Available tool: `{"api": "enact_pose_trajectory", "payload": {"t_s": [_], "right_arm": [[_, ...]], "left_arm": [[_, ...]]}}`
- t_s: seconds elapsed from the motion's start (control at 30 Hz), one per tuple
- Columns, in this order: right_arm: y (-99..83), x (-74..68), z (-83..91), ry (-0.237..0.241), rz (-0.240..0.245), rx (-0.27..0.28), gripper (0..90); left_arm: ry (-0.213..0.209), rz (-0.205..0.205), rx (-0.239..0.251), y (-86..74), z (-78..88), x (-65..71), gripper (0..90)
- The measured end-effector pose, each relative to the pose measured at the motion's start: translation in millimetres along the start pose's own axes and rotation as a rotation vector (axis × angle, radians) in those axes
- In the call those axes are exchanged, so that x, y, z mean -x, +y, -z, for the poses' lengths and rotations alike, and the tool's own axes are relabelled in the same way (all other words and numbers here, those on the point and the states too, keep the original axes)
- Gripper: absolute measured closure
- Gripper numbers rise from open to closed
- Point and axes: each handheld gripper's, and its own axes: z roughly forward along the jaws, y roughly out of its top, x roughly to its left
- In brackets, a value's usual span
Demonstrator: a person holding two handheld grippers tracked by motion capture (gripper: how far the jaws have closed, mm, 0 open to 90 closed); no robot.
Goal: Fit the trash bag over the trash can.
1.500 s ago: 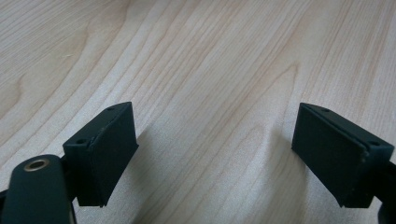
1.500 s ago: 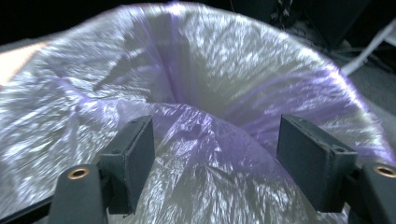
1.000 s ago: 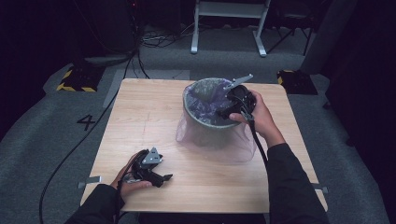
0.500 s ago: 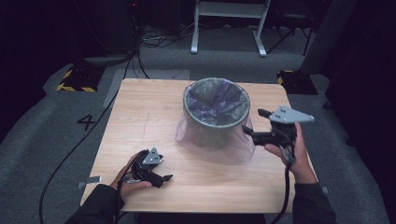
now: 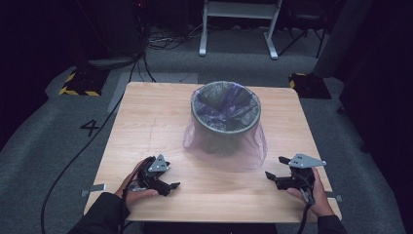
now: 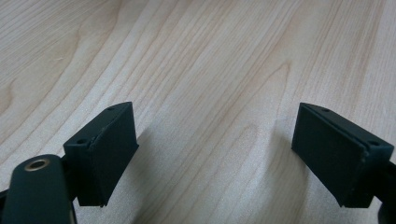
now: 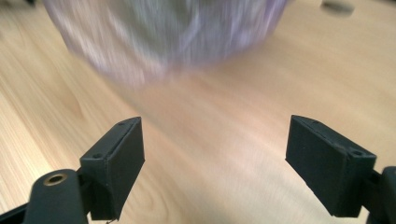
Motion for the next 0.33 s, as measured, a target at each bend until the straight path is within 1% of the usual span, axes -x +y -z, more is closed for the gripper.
{"api": "enact_pose_trajectory", "payload": {"t_s": [0.1,0.2,0.23,0.3,0.33], "right_arm": [[-15.1,0.6,-11.5,0.017,-0.019,-0.06,18.8],[-25.7,0.4,-19.9,0.021,-0.028,-0.102,17.5],[-26.8,1.0,-20.0,0.027,-0.038,-0.1,17.7],[-27.1,1.6,-18.4,0.017,-0.044,-0.088,18.0],[-27.7,1.8,-18.9,0.016,-0.051,-0.094,17.8]], "left_arm": [[0.0,0.001,0.0,0.0,0.0,0.1,13.6],[0.0,0.001,0.0,-0.1,0.0,0.1,13.6],[0.0,0.0,0.0,0.0,0.0,-0.1,13.6],[-0.002,-0.003,0.0,0.2,-0.2,-0.2,13.5],[-0.004,-0.003,0.0,0.4,-0.4,-0.3,13.4]]}}
